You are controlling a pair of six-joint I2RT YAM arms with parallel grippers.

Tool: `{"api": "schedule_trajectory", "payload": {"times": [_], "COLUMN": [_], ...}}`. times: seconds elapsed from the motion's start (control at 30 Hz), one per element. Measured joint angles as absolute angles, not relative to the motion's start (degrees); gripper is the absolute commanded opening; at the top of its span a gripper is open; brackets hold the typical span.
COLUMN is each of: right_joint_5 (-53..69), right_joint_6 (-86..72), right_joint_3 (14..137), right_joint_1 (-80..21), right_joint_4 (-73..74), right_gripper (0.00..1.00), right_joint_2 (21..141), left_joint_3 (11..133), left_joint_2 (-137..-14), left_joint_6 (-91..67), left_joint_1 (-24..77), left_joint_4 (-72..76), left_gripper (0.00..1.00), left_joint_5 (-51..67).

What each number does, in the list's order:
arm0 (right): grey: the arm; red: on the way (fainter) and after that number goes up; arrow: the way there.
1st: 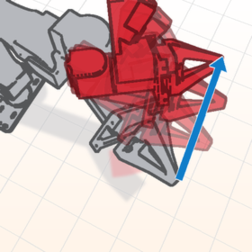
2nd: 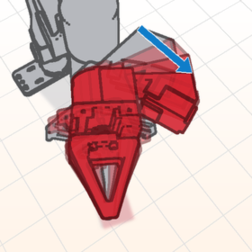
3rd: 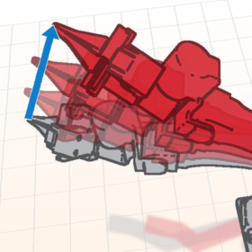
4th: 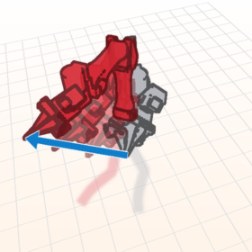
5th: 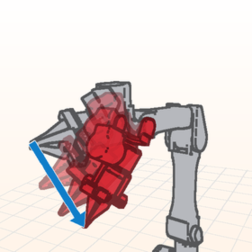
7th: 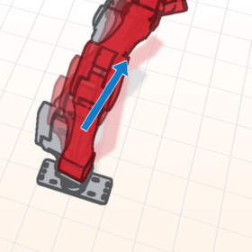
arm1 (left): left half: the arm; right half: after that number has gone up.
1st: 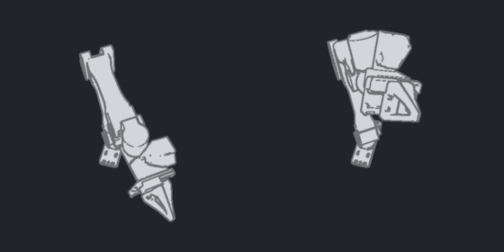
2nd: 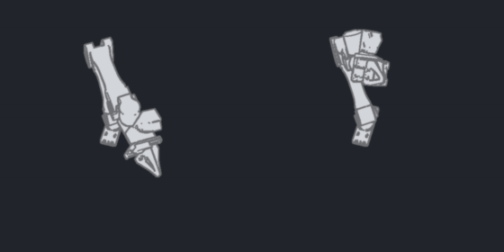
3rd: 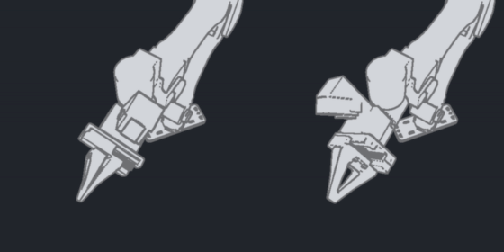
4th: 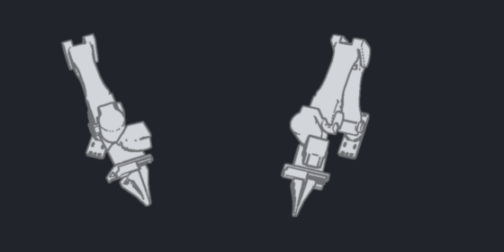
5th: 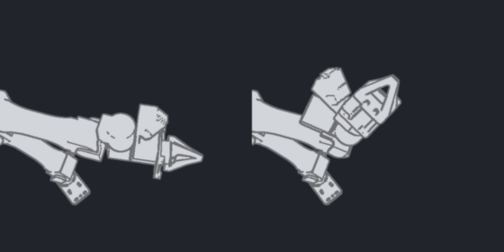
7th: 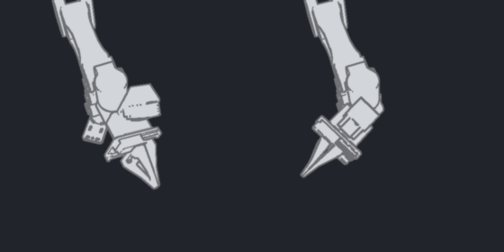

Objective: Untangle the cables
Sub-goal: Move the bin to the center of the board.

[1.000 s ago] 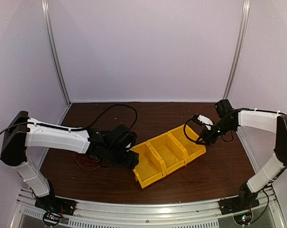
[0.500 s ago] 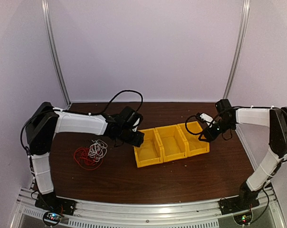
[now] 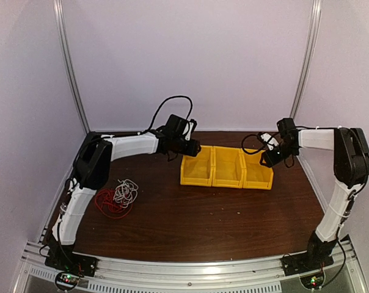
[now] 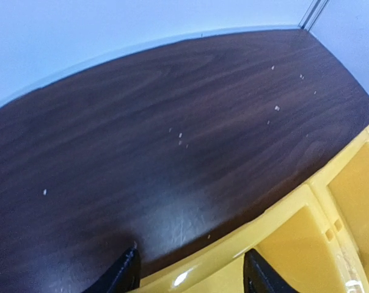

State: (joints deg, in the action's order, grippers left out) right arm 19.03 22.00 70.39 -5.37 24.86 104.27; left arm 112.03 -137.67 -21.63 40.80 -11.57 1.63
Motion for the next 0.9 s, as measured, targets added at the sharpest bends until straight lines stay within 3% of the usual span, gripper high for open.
{"api": "schedule_trajectory", "payload": {"times": [0.27, 0.53, 0.9], "right_joint_5": [15.44, 14.85, 16.58], "right_joint_6": [19.59, 19.09, 19.88], "right_joint_3": [75.5, 75.88, 73.52], "right_joint_1": [-3.62, -3.29, -2.74], "right_joint_4": [23.97, 23.77, 23.7], "right_gripper": [0.48, 0.6, 0.65], "right_joint_2": [108.18, 107.44, 91.7], "left_joint_3": [121.93, 123.07, 115.59], "left_joint_2": [-143.09, -143.17, -131.72], "left_joint_6": [-21.54, -21.65, -17.8], "left_joint_1": [40.16, 38.81, 38.68], "left_joint_4": [-8.25, -7.2, -11.64], "left_gripper": [0.64, 0.7, 0.74], "left_joint_5": [2.83, 3.64, 2.09]}}
